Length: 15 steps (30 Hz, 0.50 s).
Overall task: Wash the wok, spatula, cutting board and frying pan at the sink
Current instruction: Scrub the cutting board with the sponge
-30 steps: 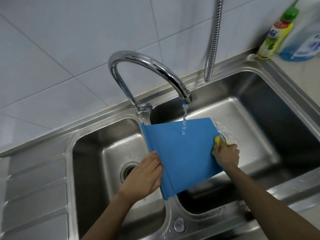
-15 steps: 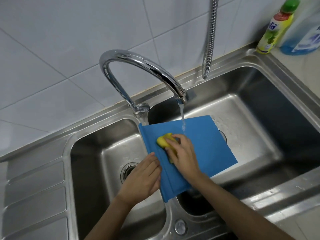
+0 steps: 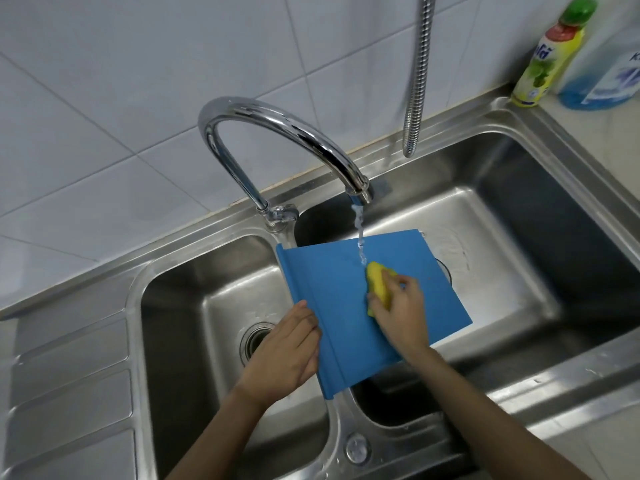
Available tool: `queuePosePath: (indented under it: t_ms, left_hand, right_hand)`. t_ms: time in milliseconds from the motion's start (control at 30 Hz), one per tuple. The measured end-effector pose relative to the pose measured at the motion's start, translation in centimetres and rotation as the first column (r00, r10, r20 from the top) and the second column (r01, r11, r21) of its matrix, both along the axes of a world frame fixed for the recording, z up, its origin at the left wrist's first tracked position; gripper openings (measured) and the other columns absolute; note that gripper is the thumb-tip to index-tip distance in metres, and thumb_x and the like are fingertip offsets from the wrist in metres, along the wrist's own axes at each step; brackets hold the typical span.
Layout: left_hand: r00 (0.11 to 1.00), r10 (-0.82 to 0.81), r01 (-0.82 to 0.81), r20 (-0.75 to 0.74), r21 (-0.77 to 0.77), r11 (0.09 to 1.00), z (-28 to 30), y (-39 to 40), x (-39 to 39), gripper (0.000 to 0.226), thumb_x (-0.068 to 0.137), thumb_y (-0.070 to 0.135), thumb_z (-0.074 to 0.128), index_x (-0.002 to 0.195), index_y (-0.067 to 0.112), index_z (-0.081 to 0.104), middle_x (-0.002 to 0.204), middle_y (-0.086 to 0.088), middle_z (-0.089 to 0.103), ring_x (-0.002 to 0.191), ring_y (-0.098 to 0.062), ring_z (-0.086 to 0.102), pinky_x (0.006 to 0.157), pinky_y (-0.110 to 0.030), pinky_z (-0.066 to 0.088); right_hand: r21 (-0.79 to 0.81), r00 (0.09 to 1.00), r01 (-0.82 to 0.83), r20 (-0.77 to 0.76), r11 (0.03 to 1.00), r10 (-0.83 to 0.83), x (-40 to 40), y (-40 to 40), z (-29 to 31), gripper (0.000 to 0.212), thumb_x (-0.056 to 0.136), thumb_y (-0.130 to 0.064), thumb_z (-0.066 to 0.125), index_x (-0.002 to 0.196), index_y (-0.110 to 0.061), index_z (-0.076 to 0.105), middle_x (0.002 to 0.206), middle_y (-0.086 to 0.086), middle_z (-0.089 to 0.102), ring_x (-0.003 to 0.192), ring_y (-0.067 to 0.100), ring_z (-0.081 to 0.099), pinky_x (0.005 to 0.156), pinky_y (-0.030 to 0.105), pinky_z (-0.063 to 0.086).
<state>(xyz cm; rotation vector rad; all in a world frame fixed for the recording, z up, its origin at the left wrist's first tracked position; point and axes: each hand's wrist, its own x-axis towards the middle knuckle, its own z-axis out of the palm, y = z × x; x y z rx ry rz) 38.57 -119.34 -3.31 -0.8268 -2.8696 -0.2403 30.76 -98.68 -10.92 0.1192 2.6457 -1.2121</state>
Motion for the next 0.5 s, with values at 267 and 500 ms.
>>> queuePosePath:
  t_ms: [267, 500]
  left_hand:
    - [0.998, -0.052, 0.051, -0.034, -0.044, 0.998, 0.2, -0.2, -0.4, 0.022, 0.090, 0.019, 0.053, 0.090, 0.003, 0.068, 0.094, -0.012, 0.065, 0.095, -0.026, 0.060, 0.105, -0.043, 0.041]
    - [0.998, -0.055, 0.056, 0.019, -0.056, 0.997, 0.7, 0.0, -0.7, 0.018, 0.090, 0.019, 0.054, 0.091, 0.005, 0.066, 0.094, -0.009, 0.062, 0.095, -0.025, 0.056, 0.107, -0.040, 0.039]
  right_hand:
    - [-0.069, 0.938, -0.245, -0.268, 0.967, 0.218, -3.6, -6.6, 1.6, 0.047, 0.091, -0.037, 0.056, 0.135, -0.021, 0.051, 0.134, 0.005, 0.048, 0.118, 0.024, 0.043, 0.100, 0.037, 0.040]
    - [0.204, 0.986, 0.046, 0.149, 0.978, -0.077, -6.9, 4.8, -4.7, 0.053, 0.094, -0.036, 0.052, 0.139, -0.010, 0.043, 0.137, 0.022, 0.041, 0.121, 0.042, 0.042, 0.105, 0.043, 0.032]
